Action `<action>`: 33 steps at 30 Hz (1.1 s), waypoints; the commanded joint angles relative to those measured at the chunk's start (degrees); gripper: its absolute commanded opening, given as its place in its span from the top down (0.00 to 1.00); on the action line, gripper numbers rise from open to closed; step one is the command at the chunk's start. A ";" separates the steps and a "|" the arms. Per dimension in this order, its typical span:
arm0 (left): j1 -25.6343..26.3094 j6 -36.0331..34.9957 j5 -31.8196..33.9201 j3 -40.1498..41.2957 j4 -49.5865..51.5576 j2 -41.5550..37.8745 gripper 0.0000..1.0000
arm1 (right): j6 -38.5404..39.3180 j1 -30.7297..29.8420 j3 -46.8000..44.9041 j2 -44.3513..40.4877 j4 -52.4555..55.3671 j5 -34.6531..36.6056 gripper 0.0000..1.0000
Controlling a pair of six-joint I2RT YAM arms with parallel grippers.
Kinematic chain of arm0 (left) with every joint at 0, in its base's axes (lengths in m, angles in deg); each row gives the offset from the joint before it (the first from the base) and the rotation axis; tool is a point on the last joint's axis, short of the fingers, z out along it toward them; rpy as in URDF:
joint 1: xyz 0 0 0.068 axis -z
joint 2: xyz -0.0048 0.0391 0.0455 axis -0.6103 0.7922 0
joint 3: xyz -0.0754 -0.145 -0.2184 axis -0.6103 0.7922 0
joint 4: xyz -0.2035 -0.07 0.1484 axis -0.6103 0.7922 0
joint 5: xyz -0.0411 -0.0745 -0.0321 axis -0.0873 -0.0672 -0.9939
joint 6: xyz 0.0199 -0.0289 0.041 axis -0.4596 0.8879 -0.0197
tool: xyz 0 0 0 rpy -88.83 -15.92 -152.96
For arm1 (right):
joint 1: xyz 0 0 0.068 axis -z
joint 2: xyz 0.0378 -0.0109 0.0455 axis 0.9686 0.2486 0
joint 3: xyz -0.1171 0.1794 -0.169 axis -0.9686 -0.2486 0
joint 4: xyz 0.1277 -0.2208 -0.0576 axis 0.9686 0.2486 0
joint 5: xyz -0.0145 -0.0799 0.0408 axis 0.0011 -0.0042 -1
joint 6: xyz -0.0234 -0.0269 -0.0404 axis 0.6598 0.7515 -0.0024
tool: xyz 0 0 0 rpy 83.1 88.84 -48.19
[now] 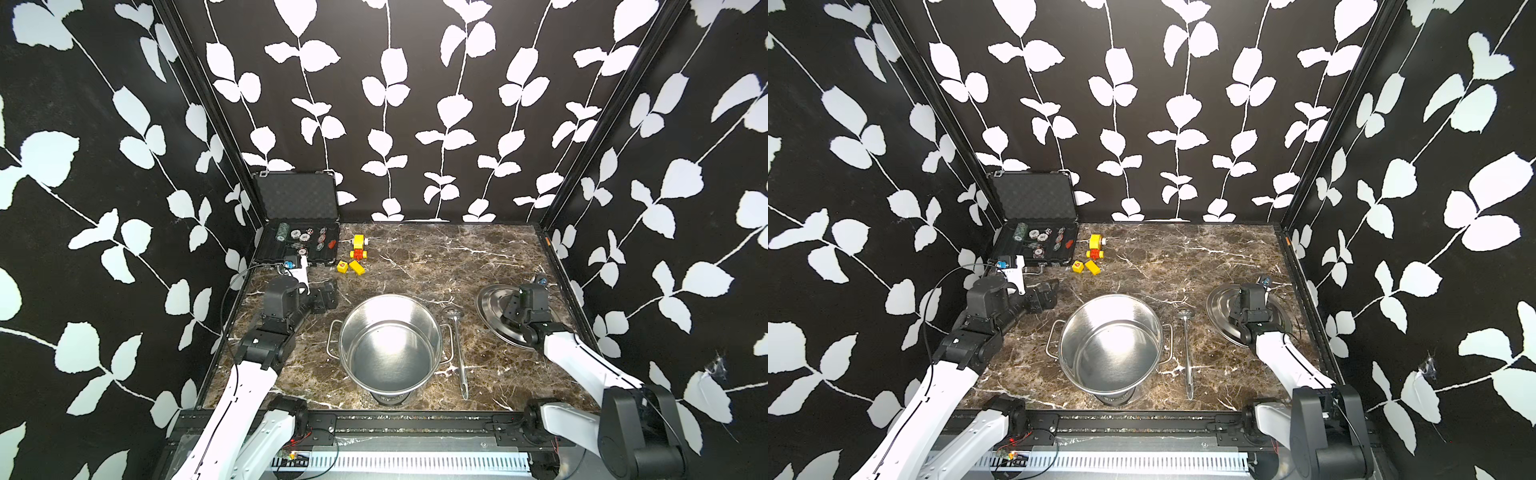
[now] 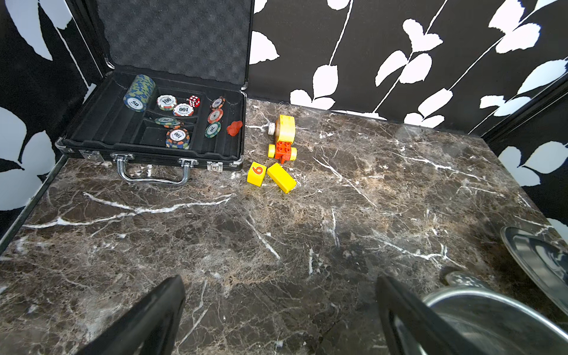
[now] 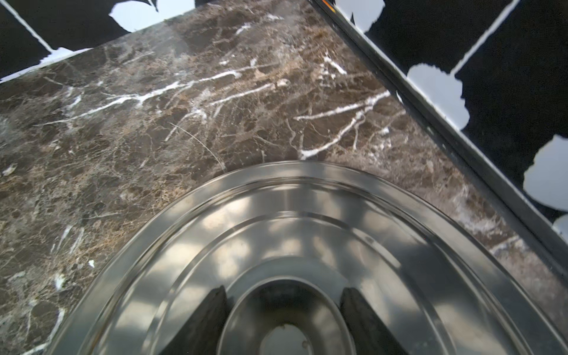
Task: Stir the soup with a spoon
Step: Place the lid at the center of the board.
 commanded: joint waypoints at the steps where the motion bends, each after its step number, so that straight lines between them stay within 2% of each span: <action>1: -0.17 0.28 -0.48 0.18 -1.62 -0.13 0.01 | -4.82 0.23 1.04 1.73 0.16 1.03 0.45; 5: -0.18 -0.01 0.03 0.18 -1.48 -0.24 0.01 | -5.39 -0.32 1.16 3.31 0.08 0.94 0.44; 16: -0.18 0.25 0.07 0.00 -2.01 0.27 0.01 | -7.59 -2.78 -1.68 5.45 -0.37 0.78 0.27; 23: -0.18 0.25 0.06 0.03 -1.89 0.40 0.01 | -7.80 -3.62 -1.85 5.54 -0.54 1.34 0.21; 27: -0.18 -0.41 0.39 -0.12 -1.60 -0.16 0.01 | -5.58 -4.06 -0.73 4.79 1.42 1.50 0.16; 33: -0.18 -3.01 1.56 -2.20 0.15 -0.60 0.01 | 1.33 -5.80 3.72 -3.03 10.60 -0.22 0.11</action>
